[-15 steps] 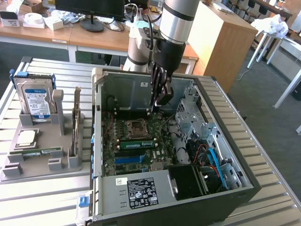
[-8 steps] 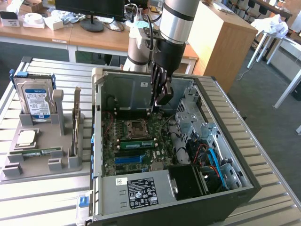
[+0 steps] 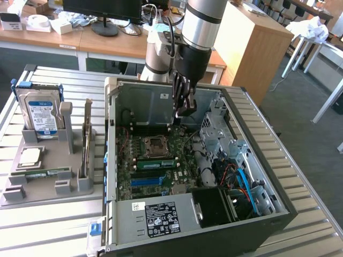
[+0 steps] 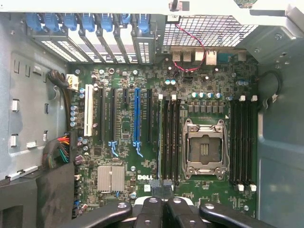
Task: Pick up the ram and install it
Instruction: 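Insert the ram into the slot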
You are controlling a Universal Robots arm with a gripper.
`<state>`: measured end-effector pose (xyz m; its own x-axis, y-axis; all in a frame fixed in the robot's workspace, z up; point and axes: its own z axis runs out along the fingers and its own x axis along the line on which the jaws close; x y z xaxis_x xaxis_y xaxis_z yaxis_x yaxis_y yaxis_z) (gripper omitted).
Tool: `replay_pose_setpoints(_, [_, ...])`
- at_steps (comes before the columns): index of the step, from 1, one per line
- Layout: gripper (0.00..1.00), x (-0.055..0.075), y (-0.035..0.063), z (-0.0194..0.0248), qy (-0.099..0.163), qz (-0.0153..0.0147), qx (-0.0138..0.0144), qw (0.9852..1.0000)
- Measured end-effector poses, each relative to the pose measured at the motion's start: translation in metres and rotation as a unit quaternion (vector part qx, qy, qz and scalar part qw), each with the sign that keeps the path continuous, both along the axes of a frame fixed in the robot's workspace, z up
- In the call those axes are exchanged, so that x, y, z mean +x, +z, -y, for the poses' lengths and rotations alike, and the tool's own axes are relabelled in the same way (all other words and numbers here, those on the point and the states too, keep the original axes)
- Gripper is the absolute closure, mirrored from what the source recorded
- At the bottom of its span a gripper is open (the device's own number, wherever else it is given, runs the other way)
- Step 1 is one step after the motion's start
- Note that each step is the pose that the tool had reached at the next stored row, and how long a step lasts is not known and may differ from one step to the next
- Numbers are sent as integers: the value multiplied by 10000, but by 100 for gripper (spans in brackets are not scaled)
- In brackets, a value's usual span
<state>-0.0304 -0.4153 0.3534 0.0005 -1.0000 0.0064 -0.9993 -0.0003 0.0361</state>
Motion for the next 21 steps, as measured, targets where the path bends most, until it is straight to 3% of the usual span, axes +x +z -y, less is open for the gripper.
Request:
replay_pose_setpoints(11, [90,5,0,0,0,0,0,10000])
replay_pose_setpoints(21, [90,258,-4,0,0,0,6,10000])
